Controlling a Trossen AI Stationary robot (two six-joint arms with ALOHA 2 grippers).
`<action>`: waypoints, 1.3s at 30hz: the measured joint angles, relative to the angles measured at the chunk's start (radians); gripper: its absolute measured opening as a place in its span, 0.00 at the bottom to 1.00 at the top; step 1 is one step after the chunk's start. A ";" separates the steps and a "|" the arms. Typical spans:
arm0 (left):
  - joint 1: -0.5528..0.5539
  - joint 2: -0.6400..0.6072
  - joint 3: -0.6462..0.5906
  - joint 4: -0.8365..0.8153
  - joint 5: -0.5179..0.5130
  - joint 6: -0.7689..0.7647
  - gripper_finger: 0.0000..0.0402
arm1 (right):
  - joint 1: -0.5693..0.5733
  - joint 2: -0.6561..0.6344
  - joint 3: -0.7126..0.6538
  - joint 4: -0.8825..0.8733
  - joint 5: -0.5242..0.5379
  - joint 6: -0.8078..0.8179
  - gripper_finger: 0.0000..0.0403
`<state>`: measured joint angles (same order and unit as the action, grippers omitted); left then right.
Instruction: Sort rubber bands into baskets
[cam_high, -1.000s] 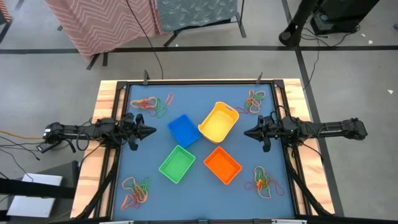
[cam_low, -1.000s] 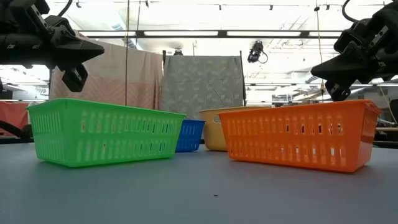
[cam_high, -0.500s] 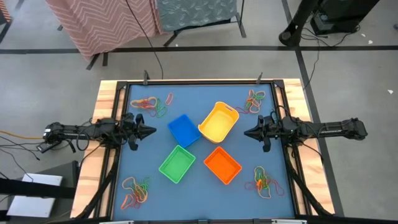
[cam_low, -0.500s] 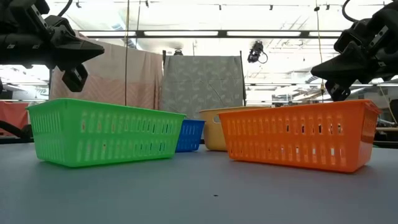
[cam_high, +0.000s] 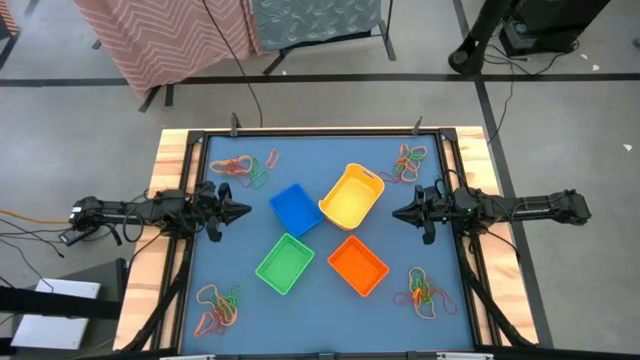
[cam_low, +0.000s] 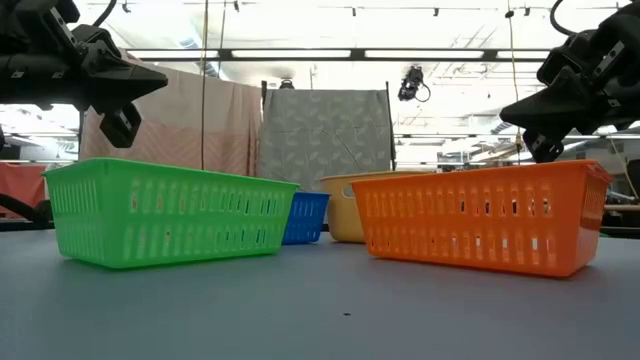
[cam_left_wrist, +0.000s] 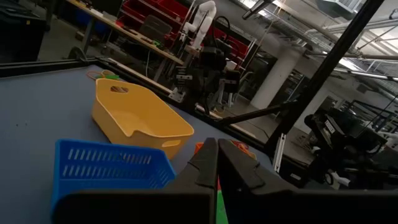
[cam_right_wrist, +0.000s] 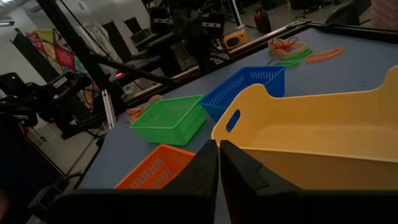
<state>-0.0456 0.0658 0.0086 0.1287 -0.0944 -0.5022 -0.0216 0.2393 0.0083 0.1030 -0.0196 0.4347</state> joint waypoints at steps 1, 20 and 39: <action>0.000 0.000 0.000 0.000 0.000 0.000 0.04 | 0.000 0.000 0.000 0.000 0.000 0.000 0.07; 0.000 0.000 0.000 0.000 0.000 0.000 0.04 | -0.002 0.016 0.000 0.590 0.475 0.321 0.07; 0.000 0.000 0.000 0.000 0.000 0.000 0.04 | -0.534 0.507 0.661 -0.590 0.194 0.499 0.07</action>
<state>-0.0460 0.0658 0.0086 0.1284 -0.0947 -0.5026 -0.5551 0.7463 0.6697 -0.4870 0.1739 0.9333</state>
